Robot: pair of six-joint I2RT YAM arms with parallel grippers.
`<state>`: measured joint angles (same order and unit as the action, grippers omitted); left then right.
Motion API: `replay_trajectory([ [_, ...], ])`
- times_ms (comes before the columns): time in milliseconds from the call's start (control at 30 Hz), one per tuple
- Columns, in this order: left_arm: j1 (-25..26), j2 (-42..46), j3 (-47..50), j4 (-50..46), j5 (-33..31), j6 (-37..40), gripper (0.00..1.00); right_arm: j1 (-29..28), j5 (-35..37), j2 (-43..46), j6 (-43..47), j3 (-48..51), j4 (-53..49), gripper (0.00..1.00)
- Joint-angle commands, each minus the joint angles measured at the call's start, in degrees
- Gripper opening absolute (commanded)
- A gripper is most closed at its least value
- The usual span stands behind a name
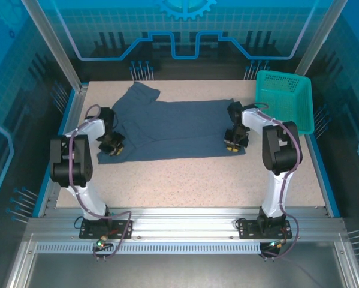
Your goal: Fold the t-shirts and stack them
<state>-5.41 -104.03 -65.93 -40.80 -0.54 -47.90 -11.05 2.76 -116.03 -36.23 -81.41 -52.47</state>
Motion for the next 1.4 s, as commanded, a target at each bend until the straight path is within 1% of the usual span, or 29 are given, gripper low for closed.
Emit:
replay_trajectory([
  [0,0.5,0.9,2.1,-0.5,0.0,-1.1,0.12,0.7,1.6,-0.4,-2.1,2.6,-4.4,0.15],
  [133,1.5,5.2,7.4,-2.3,-2.9,-1.9,0.13,0.8,1.7,4.3,-3.6,8.3,-5.7,0.15],
  [267,1.5,9.8,13.7,-1.4,-3.5,-2.5,0.13,0.5,1.4,8.8,-5.1,14.1,-5.7,0.15],
  [333,1.6,11.6,14.5,-0.6,-3.0,-2.3,0.15,0.3,1.5,11.0,-5.3,16.4,-3.8,0.18],
  [400,2.6,13.7,13.2,-0.3,-2.9,-2.0,0.19,0.1,0.8,13.3,-4.4,17.7,-0.5,0.24],
  [433,3.4,14.5,12.1,-0.3,-3.2,-1.7,0.22,-0.1,0.0,14.1,-3.5,17.5,0.4,0.27],
  [500,5.9,15.3,9.3,-0.5,-3.2,-1.4,0.32,-1.5,1.4,16.3,-2.2,15.1,0.1,0.32],
  [567,7.8,14.9,7.9,0.2,-1.3,-2.9,0.38,-3.2,1.9,19.1,-0.5,13.6,1.4,0.38],
  [600,8.5,14.4,7.8,0.9,0.3,-4.5,0.39,-4.0,1.3,20.0,0.3,12.7,2.0,0.40],
  [700,10.1,12.1,8.3,3.5,4.5,-8.9,0.42,-5.2,-0.9,20.1,1.3,10.3,2.2,0.40],
  [800,11.0,10.1,8.6,6.0,6.9,-11.9,0.43,-5.5,-3.5,20.0,1.1,9.3,2.7,0.40],
  [1000,12.6,7.3,8.1,7.4,8.7,-14.0,0.42,-6.1,-9.1,19.3,1.7,6.9,3.2,0.40],
  [1133,13.7,6.2,7.8,8.3,9.2,-14.6,0.39,-6.7,-10.4,19.4,1.6,6.7,3.4,0.40],
  [1233,14.0,5.5,7.3,8.5,8.9,-14.7,0.33,-6.7,-10.5,19.2,1.3,6.9,3.3,0.40],
  [1300,14.0,5.2,6.7,8.6,8.6,-14.1,0.25,-6.7,-10.3,19.1,1.2,6.8,3.4,0.40],
  [1367,14.0,4.8,5.9,8.4,8.3,-13.7,0.15,-6.7,-10.1,19.0,1.2,6.5,3.2,0.40],
])
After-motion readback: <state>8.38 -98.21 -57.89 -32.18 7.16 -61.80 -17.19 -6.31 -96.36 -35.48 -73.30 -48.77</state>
